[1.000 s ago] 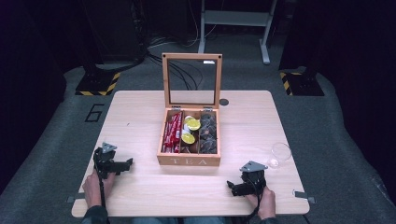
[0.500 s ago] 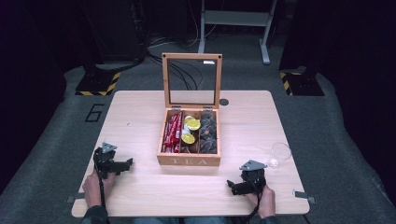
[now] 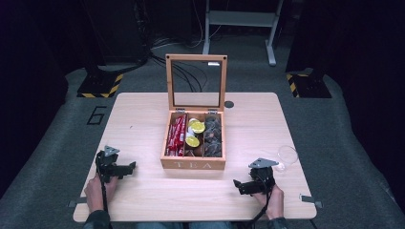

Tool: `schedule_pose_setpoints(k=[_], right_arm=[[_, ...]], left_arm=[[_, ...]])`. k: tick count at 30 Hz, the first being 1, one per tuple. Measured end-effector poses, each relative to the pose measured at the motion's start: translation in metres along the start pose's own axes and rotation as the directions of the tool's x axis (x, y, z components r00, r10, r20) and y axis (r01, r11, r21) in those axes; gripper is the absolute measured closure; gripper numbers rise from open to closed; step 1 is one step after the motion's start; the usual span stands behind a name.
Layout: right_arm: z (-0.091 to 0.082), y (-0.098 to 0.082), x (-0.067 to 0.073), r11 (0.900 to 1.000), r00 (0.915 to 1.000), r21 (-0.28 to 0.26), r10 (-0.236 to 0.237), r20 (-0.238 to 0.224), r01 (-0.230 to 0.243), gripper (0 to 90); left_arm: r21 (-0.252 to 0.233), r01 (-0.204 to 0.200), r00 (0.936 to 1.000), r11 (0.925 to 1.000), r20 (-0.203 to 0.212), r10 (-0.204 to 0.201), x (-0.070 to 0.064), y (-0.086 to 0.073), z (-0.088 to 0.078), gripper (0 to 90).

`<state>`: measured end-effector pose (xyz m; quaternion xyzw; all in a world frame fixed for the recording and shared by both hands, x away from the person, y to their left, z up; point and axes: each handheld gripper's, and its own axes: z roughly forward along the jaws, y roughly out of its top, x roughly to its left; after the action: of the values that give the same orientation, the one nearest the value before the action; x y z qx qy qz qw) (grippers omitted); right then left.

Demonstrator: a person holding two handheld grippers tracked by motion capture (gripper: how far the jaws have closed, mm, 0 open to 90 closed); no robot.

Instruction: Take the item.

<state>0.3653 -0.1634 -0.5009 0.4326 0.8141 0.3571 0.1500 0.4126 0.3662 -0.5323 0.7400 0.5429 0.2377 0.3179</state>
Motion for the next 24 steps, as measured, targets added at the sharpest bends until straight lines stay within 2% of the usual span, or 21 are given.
schedule_pose_setpoints(k=[3, 11, 17, 24], right_arm=[[-0.005, 0.005, 0.000, 1.000, 0.9999, -0.010, 0.013, -0.008, -0.014, 0.3], [-0.012, 0.023, 0.007, 0.999, 0.9994, -0.022, -0.034, 0.004, 0.034, 0.0], [-0.017, 0.040, 0.013, 0.997, 0.9980, -0.045, -0.062, -0.003, 0.062, 0.0], [-0.020, 0.058, 0.017, 0.994, 0.9955, -0.048, -0.094, -0.010, 0.094, 0.0]], left_arm=[[0.000, 0.000, 1.0000, 1.0000, 0.000, 0.000, 0.000, 0.000, 0.000, 0.1], [0.000, 0.000, 1.0000, 1.0000, 0.000, 0.000, 0.000, 0.000, 0.000, 0.2], [0.000, 0.001, 1.0000, 1.0000, 0.000, -0.001, 0.000, 0.000, 0.000, 0.1], [0.000, 0.000, 1.0000, 1.0000, 0.000, 0.000, 0.000, 0.000, 0.000, 0.1]])
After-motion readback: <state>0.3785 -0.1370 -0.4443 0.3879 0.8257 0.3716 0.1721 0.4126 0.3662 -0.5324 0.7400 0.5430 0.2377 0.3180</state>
